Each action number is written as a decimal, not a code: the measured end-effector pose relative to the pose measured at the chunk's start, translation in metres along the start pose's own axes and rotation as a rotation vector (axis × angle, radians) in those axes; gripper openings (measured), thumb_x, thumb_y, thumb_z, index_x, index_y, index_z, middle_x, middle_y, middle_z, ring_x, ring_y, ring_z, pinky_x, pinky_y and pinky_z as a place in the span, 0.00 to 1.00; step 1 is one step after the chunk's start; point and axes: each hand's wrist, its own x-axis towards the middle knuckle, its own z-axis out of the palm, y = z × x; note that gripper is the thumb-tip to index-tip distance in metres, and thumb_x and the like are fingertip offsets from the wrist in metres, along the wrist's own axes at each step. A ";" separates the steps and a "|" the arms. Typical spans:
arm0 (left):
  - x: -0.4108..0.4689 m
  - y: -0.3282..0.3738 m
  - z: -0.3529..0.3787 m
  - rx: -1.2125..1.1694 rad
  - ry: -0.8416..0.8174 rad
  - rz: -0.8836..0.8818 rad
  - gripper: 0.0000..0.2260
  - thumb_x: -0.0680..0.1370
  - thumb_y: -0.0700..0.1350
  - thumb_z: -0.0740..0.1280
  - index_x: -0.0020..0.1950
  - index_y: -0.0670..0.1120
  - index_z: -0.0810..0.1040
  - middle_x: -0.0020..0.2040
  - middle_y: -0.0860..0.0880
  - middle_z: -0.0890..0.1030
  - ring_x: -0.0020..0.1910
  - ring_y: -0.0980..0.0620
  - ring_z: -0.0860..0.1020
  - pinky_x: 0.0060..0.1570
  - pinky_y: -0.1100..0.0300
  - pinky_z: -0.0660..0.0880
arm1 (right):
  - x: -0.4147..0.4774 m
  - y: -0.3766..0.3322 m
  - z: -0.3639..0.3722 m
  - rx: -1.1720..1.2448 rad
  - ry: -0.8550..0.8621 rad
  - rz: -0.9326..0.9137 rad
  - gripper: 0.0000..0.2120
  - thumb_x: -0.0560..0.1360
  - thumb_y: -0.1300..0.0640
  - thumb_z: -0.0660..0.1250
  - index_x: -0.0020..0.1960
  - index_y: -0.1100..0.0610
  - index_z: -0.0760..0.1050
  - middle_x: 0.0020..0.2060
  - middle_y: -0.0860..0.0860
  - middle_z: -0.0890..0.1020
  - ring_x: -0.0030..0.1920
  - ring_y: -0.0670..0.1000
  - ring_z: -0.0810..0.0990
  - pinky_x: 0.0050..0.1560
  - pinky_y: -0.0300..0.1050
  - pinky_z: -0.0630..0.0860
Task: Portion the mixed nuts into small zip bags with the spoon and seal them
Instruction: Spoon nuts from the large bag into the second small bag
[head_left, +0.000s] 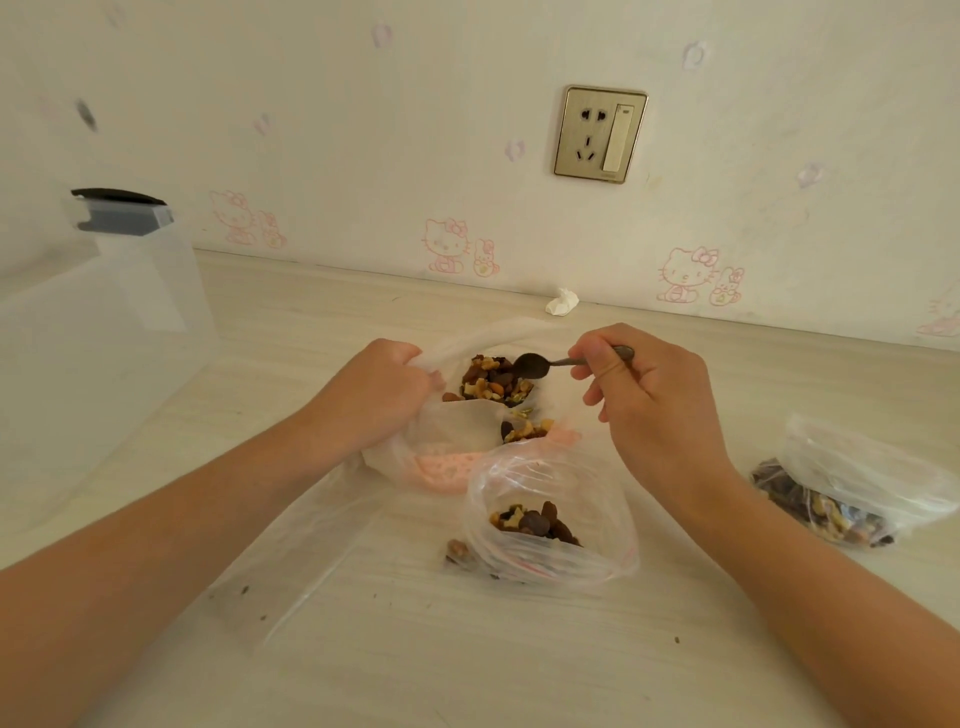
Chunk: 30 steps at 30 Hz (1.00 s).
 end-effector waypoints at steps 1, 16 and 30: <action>-0.001 0.000 0.000 -0.006 0.001 0.000 0.07 0.79 0.48 0.68 0.41 0.51 0.77 0.36 0.55 0.74 0.33 0.58 0.72 0.34 0.60 0.66 | 0.001 0.000 -0.001 -0.007 0.011 0.006 0.12 0.85 0.52 0.62 0.49 0.47 0.83 0.39 0.40 0.84 0.38 0.45 0.82 0.38 0.40 0.75; -0.001 0.004 0.004 -0.393 -0.084 -0.135 0.06 0.81 0.43 0.69 0.47 0.46 0.85 0.47 0.43 0.88 0.45 0.43 0.87 0.45 0.52 0.83 | 0.000 -0.002 0.006 0.151 -0.060 0.073 0.15 0.84 0.59 0.60 0.45 0.53 0.83 0.34 0.49 0.85 0.34 0.49 0.83 0.34 0.40 0.80; -0.003 0.003 0.006 -0.510 -0.162 -0.127 0.07 0.81 0.44 0.70 0.57 0.45 0.85 0.50 0.47 0.89 0.49 0.47 0.88 0.50 0.50 0.85 | 0.006 0.005 0.006 0.622 0.006 0.568 0.10 0.82 0.63 0.64 0.48 0.65 0.81 0.35 0.61 0.86 0.30 0.52 0.82 0.29 0.41 0.80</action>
